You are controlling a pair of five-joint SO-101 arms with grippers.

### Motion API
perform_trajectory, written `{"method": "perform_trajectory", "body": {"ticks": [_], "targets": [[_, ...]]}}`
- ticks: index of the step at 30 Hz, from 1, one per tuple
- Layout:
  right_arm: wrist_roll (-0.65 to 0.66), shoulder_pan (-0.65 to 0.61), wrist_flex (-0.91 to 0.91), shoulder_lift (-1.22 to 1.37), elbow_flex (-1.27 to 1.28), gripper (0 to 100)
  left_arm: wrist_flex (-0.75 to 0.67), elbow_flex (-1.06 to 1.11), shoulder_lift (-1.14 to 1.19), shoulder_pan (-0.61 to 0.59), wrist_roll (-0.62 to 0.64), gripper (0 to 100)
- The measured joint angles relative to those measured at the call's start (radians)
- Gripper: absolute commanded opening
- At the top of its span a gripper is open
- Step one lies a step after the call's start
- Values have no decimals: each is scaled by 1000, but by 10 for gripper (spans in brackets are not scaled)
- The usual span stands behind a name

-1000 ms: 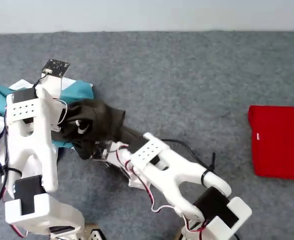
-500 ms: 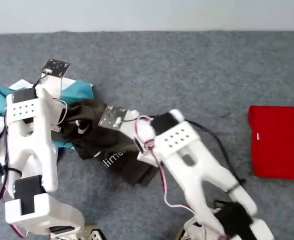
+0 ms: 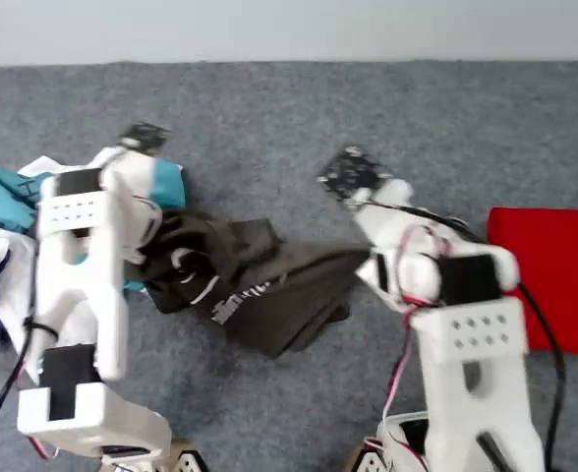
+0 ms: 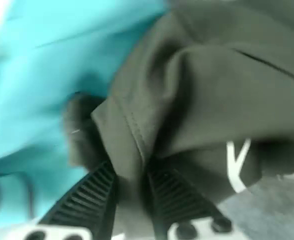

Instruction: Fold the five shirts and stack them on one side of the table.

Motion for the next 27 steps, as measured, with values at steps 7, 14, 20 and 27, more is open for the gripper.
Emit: {"method": "perform_trajectory", "body": {"ticks": [7,14,20,27], "targets": [[-3,218,150,-71,0,10,169,0,0,195,0,15],[-3,338,201,-80,51,10,299,12,0,238,-37,15],[-3,344,201,-83,68,10,299,-21,-2,172,-48,15],[-3,344,201,-83,101,10,301,-210,-2,60,-5,155]]}}
